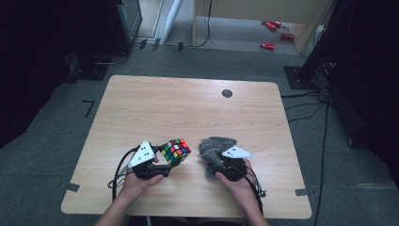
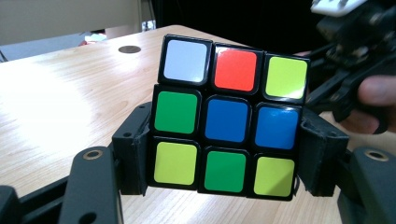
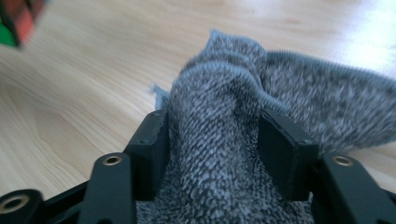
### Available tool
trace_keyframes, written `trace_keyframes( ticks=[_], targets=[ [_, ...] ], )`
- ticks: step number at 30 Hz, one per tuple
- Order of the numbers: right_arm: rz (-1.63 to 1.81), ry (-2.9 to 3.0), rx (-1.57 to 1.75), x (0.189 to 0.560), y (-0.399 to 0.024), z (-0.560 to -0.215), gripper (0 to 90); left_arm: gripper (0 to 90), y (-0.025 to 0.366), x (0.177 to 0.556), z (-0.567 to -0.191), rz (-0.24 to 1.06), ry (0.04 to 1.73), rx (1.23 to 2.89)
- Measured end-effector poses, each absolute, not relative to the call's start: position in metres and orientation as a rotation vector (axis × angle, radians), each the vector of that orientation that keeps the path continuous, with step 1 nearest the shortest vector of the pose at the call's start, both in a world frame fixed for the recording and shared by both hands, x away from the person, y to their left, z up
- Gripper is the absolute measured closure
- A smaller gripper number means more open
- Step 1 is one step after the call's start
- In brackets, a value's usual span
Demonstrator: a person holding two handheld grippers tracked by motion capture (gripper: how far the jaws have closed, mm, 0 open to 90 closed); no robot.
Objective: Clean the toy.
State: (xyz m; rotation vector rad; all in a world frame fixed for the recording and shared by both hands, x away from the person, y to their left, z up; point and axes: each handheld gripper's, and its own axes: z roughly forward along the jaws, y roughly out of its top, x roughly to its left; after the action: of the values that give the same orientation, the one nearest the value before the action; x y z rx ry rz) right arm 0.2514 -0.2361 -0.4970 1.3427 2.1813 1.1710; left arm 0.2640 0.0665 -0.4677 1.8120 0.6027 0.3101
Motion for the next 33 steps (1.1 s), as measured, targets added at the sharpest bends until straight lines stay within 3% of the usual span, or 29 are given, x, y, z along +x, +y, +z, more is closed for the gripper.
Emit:
trace_keyframes(
  ticks=[1, 10, 17, 25, 33],
  targets=[
    [1.171, 2.181, 1.343, 0.251, -0.236, -0.497, 47.0, 33.2, 0.066, 0.264, -0.468, 0.31, 0.603, 1.812],
    [1.061, 2.174, 1.324, 0.248, -0.233, -0.5, 74.2, 33.4, 0.06, 0.261, -0.468, 0.314, 0.618, 1.839],
    [1.348, 2.036, 1.29, 0.234, -0.237, -0.466, 75.7, 33.4, 0.056, 0.259, -0.467, 0.261, 0.569, 1.848],
    [1.636, 2.038, 1.019, 0.204, -0.21, -0.426, 74.8, 33.3, 0.042, 0.248, -0.467, 0.31, 0.472, 1.913],
    [1.597, 2.062, 1.159, 0.215, -0.215, -0.44, 74.5, 33.5, 0.043, 0.241, -0.462, 0.337, 0.402, 1.892]
  ],
)
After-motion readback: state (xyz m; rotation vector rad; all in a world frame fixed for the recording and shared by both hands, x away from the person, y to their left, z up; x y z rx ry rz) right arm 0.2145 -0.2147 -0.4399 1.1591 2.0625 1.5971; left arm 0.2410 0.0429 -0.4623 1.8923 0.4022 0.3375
